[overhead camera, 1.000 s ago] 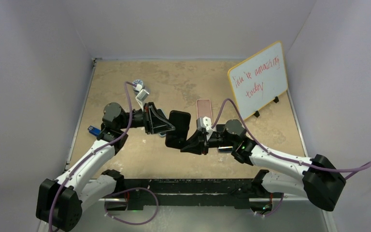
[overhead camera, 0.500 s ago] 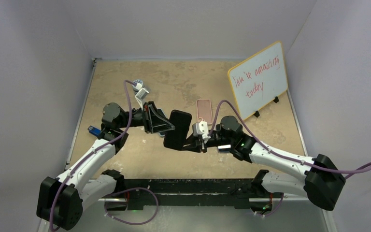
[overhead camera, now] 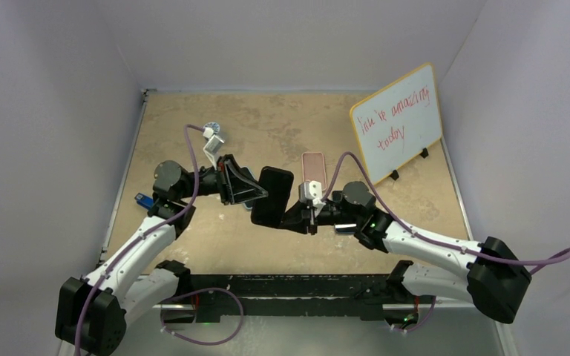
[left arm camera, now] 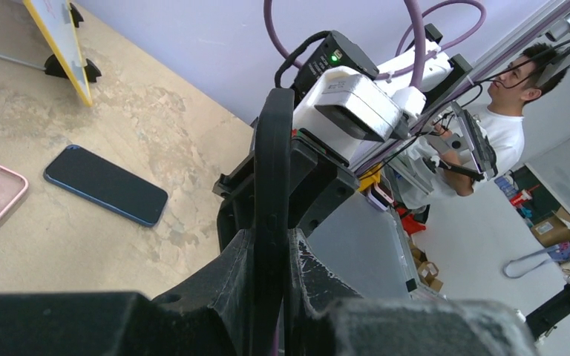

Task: Take the phone out of the phone case
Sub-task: Remove the phone case from the phone.

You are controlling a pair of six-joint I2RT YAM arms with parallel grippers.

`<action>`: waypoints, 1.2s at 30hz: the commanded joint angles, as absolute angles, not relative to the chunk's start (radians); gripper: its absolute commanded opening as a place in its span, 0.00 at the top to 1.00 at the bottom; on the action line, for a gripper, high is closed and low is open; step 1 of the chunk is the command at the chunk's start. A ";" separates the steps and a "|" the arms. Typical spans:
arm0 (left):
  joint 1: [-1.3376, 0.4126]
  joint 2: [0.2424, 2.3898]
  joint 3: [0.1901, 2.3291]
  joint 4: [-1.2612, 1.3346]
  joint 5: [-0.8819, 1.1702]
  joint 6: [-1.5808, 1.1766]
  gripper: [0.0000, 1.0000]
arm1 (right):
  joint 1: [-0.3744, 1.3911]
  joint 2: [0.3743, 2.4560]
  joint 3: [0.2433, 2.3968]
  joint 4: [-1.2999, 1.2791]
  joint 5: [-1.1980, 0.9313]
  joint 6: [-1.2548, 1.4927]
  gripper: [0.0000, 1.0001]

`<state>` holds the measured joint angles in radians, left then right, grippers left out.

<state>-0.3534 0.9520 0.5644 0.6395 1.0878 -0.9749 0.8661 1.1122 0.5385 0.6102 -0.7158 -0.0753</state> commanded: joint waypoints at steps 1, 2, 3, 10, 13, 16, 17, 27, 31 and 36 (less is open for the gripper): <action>-0.357 0.935 0.551 0.693 1.080 -1.010 1.00 | 0.863 1.062 0.471 0.892 -0.552 0.125 0.84; -0.357 0.936 0.544 0.708 1.078 -1.015 1.00 | 0.861 1.057 0.455 0.934 -0.539 0.158 0.82; -0.357 0.936 0.539 0.719 1.076 -1.024 1.00 | 0.862 1.053 0.440 0.972 -0.530 0.187 0.81; -0.359 0.942 0.481 0.824 1.076 -1.098 1.00 | 0.860 1.085 0.437 1.040 -0.488 0.264 0.79; -0.367 0.937 0.457 0.869 1.076 -1.133 1.00 | 0.856 1.112 0.442 1.094 -0.482 0.313 0.80; -0.387 0.933 0.439 0.882 1.066 -1.144 1.00 | 0.855 1.140 0.442 1.164 -0.472 0.360 0.80; -0.395 0.933 0.434 0.883 1.061 -1.146 1.00 | 0.854 1.149 0.443 1.186 -0.466 0.372 0.80; -0.444 0.904 0.336 0.855 0.974 -1.142 1.00 | 0.800 1.153 0.474 1.227 -0.425 0.470 0.80; -0.458 0.910 0.300 0.853 0.939 -1.133 1.00 | 0.770 1.157 0.474 1.277 -0.444 0.530 0.79; -0.491 0.945 0.293 0.813 0.883 -1.083 1.00 | 0.766 1.190 0.476 1.300 -0.457 0.583 0.79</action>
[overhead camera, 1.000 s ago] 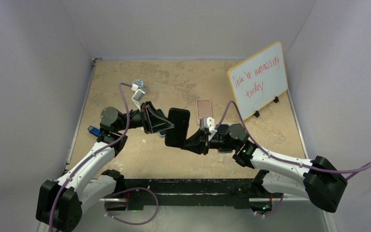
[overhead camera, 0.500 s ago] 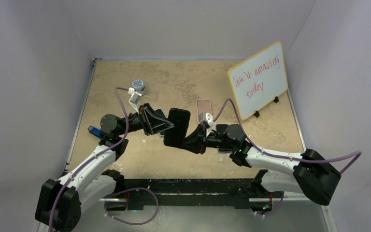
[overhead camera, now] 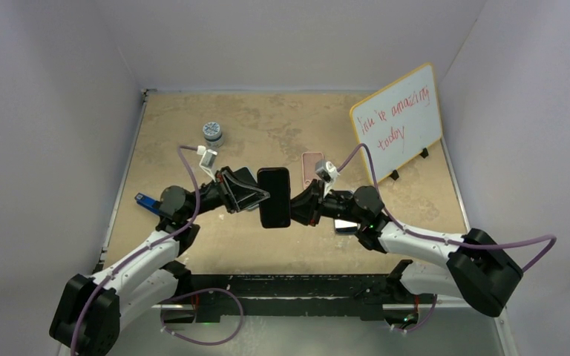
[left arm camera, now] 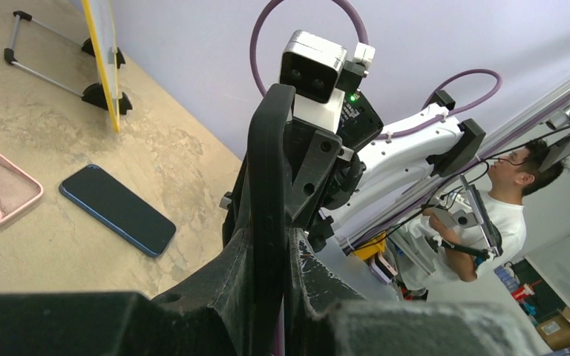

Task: Take the phone out of the phone case
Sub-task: Remove the phone case from the phone.

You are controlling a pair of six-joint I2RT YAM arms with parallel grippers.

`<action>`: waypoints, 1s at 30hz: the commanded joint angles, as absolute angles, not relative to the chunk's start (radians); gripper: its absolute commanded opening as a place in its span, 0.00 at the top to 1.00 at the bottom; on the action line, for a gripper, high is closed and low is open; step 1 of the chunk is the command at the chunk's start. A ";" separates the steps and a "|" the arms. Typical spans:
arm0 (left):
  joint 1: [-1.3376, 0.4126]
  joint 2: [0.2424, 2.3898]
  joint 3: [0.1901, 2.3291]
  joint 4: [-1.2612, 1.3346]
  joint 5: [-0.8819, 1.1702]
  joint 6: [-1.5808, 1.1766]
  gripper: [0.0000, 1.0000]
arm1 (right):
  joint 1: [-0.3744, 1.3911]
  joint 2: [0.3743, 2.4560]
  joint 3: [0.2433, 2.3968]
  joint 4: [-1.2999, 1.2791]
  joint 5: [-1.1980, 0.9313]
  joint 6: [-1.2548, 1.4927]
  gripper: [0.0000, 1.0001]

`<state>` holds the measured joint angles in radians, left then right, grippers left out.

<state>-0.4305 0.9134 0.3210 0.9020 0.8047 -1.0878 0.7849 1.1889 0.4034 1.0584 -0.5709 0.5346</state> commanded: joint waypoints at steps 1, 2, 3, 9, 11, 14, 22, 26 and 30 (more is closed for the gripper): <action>-0.493 0.957 0.297 0.794 0.869 -1.067 1.00 | 0.765 1.200 0.474 1.305 -0.459 0.593 0.80; -0.493 0.968 0.301 0.775 0.858 -1.049 1.00 | 0.765 1.209 0.471 1.310 -0.461 0.611 0.82; -0.494 0.979 0.306 0.748 0.844 -1.029 1.00 | 0.764 1.217 0.468 1.313 -0.461 0.623 0.83; -0.494 1.024 0.375 0.478 0.685 -0.885 0.99 | 0.747 1.246 0.420 1.295 -0.429 0.693 0.97; -0.494 1.037 0.398 0.396 0.624 -0.850 0.91 | 0.739 1.249 0.396 1.293 -0.412 0.719 1.00; -0.494 1.051 0.435 0.269 0.528 -0.803 0.73 | 0.737 1.254 0.364 1.282 -0.388 0.739 1.00; -0.500 1.052 0.477 0.102 0.318 -0.717 0.41 | 0.737 1.270 0.310 1.172 -0.310 0.773 1.00; -0.539 1.057 0.501 0.057 0.239 -0.686 0.36 | 0.737 1.317 0.282 1.156 -0.275 0.811 1.00; -0.639 1.055 0.549 0.004 0.104 -0.629 0.32 | 0.737 1.394 0.283 1.105 -0.241 0.887 1.00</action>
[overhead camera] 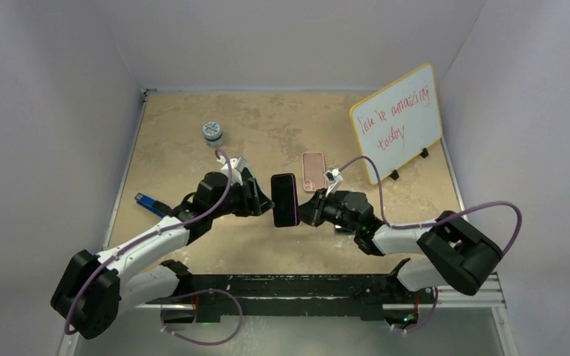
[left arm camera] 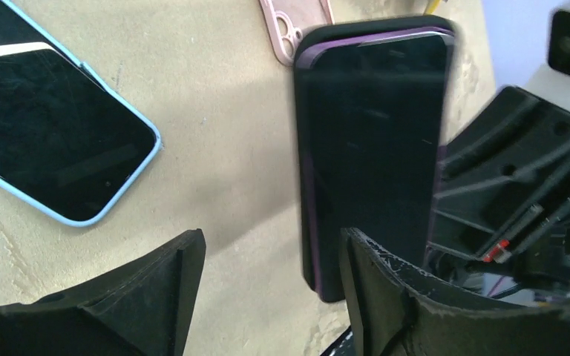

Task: Take the phone out of the phone case
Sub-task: Remove the phone case from the phone.

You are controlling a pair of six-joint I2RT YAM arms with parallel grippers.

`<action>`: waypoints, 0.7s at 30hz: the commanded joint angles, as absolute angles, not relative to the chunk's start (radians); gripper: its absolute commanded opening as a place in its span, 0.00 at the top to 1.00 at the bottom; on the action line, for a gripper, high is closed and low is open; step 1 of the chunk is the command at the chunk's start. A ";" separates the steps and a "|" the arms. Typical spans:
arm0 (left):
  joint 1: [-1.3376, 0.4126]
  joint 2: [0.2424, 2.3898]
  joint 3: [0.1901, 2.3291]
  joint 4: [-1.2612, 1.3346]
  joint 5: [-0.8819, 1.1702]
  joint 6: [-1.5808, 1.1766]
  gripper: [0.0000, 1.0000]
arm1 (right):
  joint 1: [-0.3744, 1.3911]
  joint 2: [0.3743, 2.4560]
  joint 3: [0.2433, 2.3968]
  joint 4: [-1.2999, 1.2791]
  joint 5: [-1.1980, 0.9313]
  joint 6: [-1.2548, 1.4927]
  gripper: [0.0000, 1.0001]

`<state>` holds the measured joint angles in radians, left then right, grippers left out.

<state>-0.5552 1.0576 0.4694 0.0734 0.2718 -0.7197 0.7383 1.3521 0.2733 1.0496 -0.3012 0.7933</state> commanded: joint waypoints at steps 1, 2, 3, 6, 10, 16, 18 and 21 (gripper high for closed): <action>-0.674 1.056 0.563 -0.032 0.056 -0.612 0.31 | 0.738 1.413 0.285 1.107 -0.239 0.907 1.00; -0.717 1.057 0.576 -0.057 -0.006 -0.598 0.30 | 0.738 1.433 0.287 1.110 -0.241 0.923 1.00; -0.744 1.057 0.586 -0.076 -0.054 -0.583 0.29 | 0.738 1.451 0.291 1.111 -0.243 0.936 1.00; -0.833 1.061 0.617 -0.125 -0.182 -0.548 0.27 | 0.736 1.496 0.313 1.108 -0.242 0.969 1.00; -0.966 1.104 0.666 -0.178 -0.357 -0.504 0.26 | 0.736 1.540 0.337 1.070 -0.242 1.013 1.00; -1.171 1.235 0.747 -0.231 -0.587 -0.459 0.26 | 0.738 1.567 0.355 1.037 -0.245 1.048 1.00; -1.222 1.283 0.772 -0.245 -0.646 -0.457 0.26 | 0.738 1.568 0.358 1.030 -0.244 1.049 1.00; -1.268 1.346 0.807 -0.266 -0.709 -0.460 0.27 | 0.738 1.565 0.363 1.019 -0.242 1.053 1.00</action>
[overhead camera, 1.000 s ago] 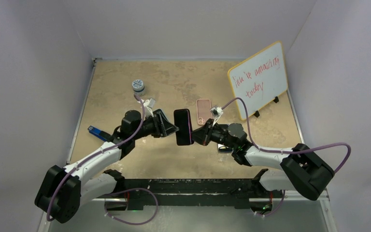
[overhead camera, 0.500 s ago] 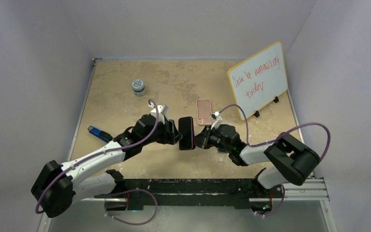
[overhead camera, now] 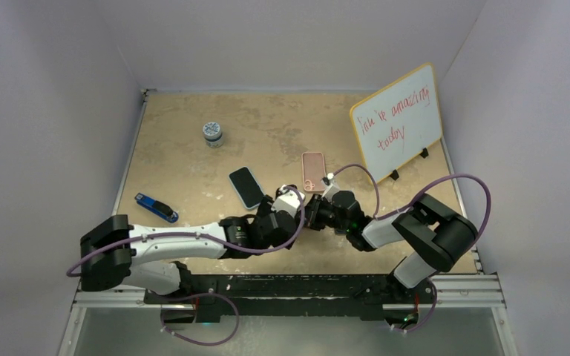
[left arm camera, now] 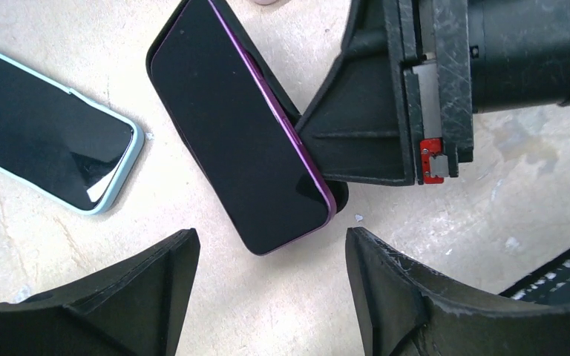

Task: Take the phone out of the phone case
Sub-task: Remove the phone case from the phone.

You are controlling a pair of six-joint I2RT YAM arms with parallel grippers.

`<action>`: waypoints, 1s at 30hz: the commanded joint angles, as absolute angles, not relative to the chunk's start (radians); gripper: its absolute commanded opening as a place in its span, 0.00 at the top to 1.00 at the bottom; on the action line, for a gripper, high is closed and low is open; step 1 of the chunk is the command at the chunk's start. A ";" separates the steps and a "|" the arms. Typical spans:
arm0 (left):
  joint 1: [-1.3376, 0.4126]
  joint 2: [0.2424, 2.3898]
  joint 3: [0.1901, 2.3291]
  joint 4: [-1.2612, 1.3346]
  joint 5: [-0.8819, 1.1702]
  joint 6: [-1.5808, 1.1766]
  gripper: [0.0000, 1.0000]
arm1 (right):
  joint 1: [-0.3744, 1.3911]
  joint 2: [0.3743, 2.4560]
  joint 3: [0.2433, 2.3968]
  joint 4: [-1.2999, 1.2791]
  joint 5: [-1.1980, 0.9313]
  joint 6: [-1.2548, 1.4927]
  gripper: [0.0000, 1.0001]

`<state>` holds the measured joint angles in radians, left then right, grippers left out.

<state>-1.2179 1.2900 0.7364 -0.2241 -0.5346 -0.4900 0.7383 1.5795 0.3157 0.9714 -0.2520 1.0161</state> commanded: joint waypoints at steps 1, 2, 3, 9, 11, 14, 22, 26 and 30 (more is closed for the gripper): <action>-1.279 1.362 0.819 -0.271 -0.728 -0.460 0.27 | 0.737 1.564 0.364 1.014 -0.242 1.053 1.00; -1.287 1.380 0.830 -0.275 -0.745 -0.460 0.28 | 0.737 1.563 0.365 1.010 -0.242 1.051 1.00; -1.297 1.396 0.843 -0.277 -0.760 -0.458 0.29 | 0.737 1.563 0.367 1.008 -0.242 1.053 1.00; -1.314 1.487 0.883 -0.260 -0.818 -0.421 0.37 | 0.736 1.563 0.368 1.006 -0.250 1.058 1.00; -1.321 1.509 0.892 -0.256 -0.819 -0.411 0.38 | 0.737 1.563 0.368 1.006 -0.252 1.057 1.00; -1.334 1.529 0.897 -0.245 -0.816 -0.403 0.39 | 0.737 1.566 0.368 1.008 -0.255 1.061 1.00; -1.347 1.554 0.904 -0.236 -0.833 -0.390 0.39 | 0.737 1.578 0.368 1.025 -0.266 1.070 1.00; -1.346 1.573 0.906 -0.243 -0.875 -0.389 0.42 | 0.738 1.577 0.369 1.028 -0.274 1.075 1.00; -1.345 1.602 0.916 -0.251 -0.915 -0.385 0.44 | 0.738 1.565 0.371 1.024 -0.278 1.075 1.00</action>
